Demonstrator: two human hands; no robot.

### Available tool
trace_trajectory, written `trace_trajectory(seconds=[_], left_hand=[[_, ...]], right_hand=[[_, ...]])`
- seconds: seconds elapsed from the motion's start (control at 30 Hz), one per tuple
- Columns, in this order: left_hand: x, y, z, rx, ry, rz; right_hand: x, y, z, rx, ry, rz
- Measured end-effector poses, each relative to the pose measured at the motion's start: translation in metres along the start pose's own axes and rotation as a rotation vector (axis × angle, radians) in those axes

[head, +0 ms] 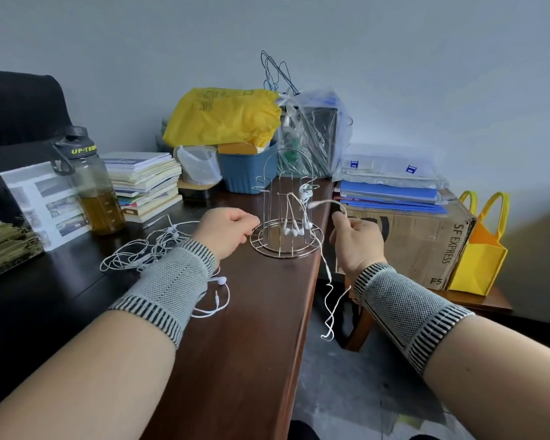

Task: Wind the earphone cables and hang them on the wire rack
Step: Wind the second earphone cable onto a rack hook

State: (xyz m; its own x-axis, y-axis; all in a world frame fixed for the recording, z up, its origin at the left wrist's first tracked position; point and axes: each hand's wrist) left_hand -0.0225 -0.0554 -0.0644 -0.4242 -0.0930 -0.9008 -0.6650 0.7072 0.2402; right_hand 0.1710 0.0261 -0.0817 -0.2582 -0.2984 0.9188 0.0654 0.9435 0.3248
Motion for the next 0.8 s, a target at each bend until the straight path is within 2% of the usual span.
trace_trajectory(seconds=[0.13, 0.23, 0.4, 0.7, 0.8], left_hand=[[-0.005, 0.000, 0.028, -0.006, -0.040, -0.016], [-0.013, 0.001, 0.043, -0.022, -0.065, 0.006], [-0.023, 0.009, 0.060, -0.146, -0.010, 0.044], [-0.033, 0.017, 0.080, -0.171, 0.167, 0.071], [-0.034, 0.022, 0.085, -0.226, 0.132, 0.056]], right_hand=[[-0.010, 0.008, -0.008, 0.150, -0.336, -0.036], [-0.018, 0.012, -0.012, 0.260, -0.516, 0.007], [-0.029, 0.016, -0.012, 0.324, -0.624, 0.011], [-0.038, 0.023, -0.006, 0.569, -0.799, -0.069], [-0.044, 0.025, -0.003, 0.606, -0.835, -0.068]])
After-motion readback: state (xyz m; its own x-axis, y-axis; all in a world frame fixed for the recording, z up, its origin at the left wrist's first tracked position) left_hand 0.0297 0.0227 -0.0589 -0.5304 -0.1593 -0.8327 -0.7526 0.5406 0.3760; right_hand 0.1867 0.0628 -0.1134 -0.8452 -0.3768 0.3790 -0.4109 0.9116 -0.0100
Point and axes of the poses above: each hand's wrist, its own y-axis towards the middle knuckle, its own z-axis out of the palm, x = y × z, and after that the axes turned 10 degrees about -x, right-handed
